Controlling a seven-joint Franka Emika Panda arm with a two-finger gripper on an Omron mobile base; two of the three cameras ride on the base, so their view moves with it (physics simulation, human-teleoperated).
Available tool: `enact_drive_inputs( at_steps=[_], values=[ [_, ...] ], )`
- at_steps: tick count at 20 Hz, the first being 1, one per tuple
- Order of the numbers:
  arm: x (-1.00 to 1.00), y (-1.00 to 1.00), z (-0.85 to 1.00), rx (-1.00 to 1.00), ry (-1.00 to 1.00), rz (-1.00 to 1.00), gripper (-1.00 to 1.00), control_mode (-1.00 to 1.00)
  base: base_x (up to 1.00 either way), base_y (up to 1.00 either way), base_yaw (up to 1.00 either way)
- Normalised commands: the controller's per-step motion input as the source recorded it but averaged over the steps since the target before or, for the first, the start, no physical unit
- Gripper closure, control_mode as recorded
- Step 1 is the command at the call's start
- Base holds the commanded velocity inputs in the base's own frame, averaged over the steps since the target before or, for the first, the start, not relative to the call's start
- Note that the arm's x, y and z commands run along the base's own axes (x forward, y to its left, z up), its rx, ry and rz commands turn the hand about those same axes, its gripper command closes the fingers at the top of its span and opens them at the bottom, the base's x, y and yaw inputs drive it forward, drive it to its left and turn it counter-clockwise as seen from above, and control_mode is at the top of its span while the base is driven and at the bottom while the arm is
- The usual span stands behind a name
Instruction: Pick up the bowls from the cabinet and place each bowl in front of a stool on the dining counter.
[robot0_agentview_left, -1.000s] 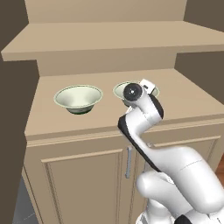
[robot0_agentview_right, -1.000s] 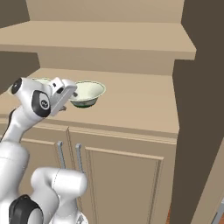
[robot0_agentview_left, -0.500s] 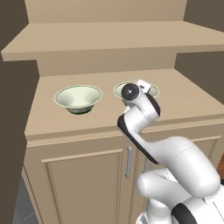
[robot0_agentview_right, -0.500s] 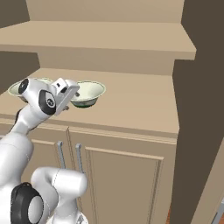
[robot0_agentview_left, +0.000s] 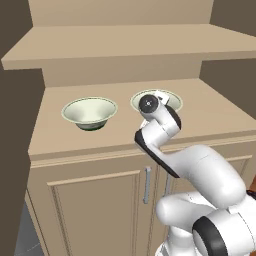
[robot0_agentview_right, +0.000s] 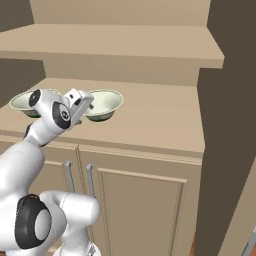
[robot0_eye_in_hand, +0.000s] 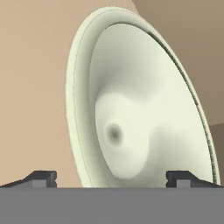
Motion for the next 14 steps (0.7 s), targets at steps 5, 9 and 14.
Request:
enact_drive_inputs(
  at_steps=[5, 9, 14],
  values=[
    [0.06, 0.00, 0.00, 0.00, 0.00, 0.02, 1.00, -1.00, 0.00, 0.00, 0.00],
    [0.05, 0.00, 0.00, 0.00, 0.00, 0.02, 1.00, -1.00, 0.00, 0.00, 0.00],
    [0.01, 0.00, 0.00, 0.00, 0.00, 0.01, 1.00, -1.00, 0.00, 0.00, 0.00]
  ],
)
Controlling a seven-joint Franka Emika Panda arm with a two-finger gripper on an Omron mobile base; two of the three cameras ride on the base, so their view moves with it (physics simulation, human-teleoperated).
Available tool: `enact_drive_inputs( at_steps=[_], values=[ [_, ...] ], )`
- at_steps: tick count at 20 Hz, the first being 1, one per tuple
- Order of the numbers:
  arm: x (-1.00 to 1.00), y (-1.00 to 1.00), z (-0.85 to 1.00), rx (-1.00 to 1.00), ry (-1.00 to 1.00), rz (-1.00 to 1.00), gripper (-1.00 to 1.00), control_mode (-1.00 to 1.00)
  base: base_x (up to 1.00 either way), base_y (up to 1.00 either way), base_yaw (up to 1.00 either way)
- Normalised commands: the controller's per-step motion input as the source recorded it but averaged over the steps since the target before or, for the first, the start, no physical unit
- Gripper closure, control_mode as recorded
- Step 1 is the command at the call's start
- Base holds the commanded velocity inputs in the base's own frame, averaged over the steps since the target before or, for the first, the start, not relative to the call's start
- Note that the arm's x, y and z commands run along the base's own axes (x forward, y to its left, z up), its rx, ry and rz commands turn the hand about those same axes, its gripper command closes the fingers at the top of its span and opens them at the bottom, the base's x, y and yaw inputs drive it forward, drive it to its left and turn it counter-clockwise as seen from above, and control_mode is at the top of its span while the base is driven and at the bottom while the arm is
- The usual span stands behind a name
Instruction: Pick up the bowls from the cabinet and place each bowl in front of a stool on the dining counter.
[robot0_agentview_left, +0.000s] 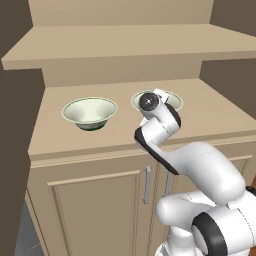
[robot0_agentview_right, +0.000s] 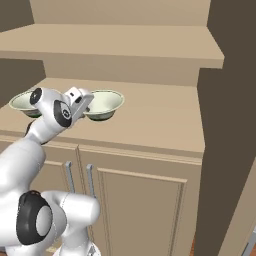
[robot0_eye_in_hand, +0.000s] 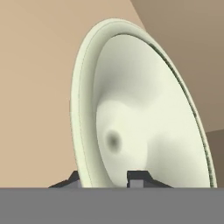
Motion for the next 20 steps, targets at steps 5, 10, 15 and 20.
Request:
enact_drive_inputs(
  at_steps=[5, 10, 15, 20],
  values=[
    [-0.32, 0.01, 0.00, 0.00, -0.01, 0.00, 1.00, -1.00, 0.00, 0.00, 0.00],
    [-0.96, 0.00, 0.00, 0.00, -0.06, 0.00, 1.00, -1.00, 0.00, 0.00, 0.00],
    [-1.00, 0.00, 0.03, 0.00, -0.01, 0.00, 1.00, -1.00, 0.00, 0.00, 0.00],
    [-1.00, 0.00, 0.32, 0.00, 0.01, 0.00, 1.00, -1.00, 0.00, 0.00, 0.00]
  ],
)
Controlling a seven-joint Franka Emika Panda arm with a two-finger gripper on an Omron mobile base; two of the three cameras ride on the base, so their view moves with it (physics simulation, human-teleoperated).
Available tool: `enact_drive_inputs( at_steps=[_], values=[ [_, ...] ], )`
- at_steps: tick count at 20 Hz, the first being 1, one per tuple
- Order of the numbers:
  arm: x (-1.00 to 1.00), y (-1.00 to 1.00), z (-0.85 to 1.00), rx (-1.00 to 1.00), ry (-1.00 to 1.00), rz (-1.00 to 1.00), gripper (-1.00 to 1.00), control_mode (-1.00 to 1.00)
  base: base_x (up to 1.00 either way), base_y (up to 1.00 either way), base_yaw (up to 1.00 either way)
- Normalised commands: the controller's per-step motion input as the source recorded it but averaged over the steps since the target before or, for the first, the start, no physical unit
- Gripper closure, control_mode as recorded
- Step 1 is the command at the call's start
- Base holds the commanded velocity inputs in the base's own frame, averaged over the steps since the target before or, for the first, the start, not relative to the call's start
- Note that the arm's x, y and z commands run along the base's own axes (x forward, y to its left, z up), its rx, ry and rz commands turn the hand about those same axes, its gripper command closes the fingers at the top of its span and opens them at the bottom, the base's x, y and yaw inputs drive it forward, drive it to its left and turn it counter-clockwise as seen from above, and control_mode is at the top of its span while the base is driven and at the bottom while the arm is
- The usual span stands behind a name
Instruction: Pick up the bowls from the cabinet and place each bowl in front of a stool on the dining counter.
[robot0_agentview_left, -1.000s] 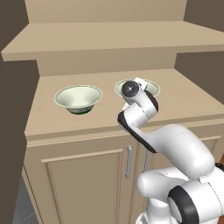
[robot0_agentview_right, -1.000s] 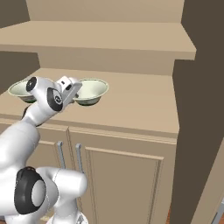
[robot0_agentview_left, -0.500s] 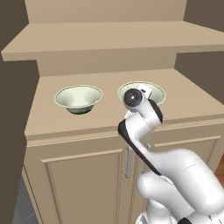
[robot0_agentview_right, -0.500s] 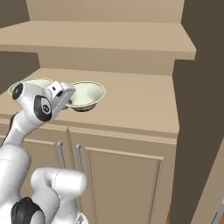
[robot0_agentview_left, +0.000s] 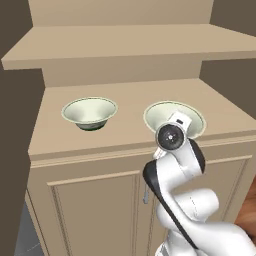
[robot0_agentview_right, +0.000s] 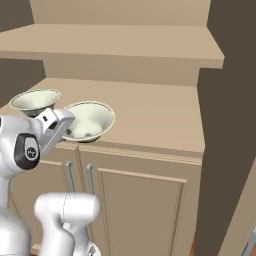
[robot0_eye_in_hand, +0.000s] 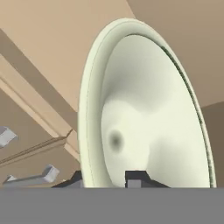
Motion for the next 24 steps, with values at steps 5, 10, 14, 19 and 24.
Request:
enact_drive_inputs(
  at_steps=[5, 10, 14, 19, 24],
  values=[
    [-1.00, 0.00, 0.28, 0.00, 0.07, 0.00, 1.00, -1.00, 0.00, 0.00, 0.00],
    [-0.99, -0.02, 0.04, 0.00, 0.08, 0.00, 1.00, -1.00, 0.00, 0.00, 0.00],
    [-0.57, -0.16, -0.28, 0.00, -0.07, 0.00, 1.00, -1.00, 0.00, 0.00, 0.00],
    [-0.02, -0.34, -0.24, 0.00, -0.13, 0.00, 1.00, -1.00, 0.00, 0.00, 0.00],
    [0.00, -0.20, -0.13, 0.00, -0.11, 0.00, 1.00, -1.00, 0.00, 0.00, 0.00]
  ],
)
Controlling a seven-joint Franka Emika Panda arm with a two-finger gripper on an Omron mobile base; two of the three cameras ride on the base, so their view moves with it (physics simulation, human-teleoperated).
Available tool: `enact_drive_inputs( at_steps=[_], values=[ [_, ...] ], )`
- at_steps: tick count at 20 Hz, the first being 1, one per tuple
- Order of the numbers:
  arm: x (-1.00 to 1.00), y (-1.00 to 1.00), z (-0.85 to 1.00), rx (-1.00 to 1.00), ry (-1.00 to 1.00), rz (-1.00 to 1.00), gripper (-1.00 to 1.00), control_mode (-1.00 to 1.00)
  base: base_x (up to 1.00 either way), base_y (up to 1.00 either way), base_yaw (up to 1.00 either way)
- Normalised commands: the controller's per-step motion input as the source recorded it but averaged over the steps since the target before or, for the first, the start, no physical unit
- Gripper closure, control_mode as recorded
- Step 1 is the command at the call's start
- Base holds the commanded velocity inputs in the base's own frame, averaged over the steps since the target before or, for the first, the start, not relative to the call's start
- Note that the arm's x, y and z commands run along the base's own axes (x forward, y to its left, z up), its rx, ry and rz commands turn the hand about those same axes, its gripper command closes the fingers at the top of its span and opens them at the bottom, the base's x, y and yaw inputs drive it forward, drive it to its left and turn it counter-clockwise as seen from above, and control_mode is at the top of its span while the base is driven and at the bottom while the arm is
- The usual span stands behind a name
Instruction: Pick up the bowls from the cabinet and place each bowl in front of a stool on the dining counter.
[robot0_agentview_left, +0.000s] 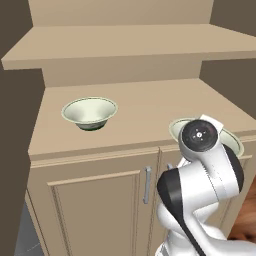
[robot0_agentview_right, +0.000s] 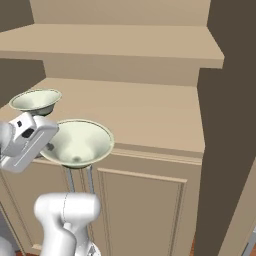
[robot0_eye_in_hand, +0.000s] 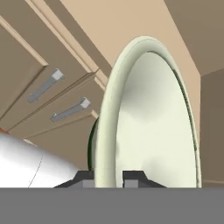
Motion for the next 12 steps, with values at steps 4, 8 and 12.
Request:
enact_drive_inputs(
  at_steps=[4, 8, 12],
  values=[
    [0.00, 0.00, 0.00, 0.00, 0.00, 0.01, 1.00, -1.00, 0.00, 0.00, 0.00],
    [0.00, 0.00, 0.00, 0.00, 0.00, 0.00, 1.00, -1.00, 0.00, 0.00, 0.00],
    [-0.11, 0.00, 0.00, 0.00, 0.00, 0.00, 1.00, -1.00, 0.00, 0.00, 0.00]
  ],
)
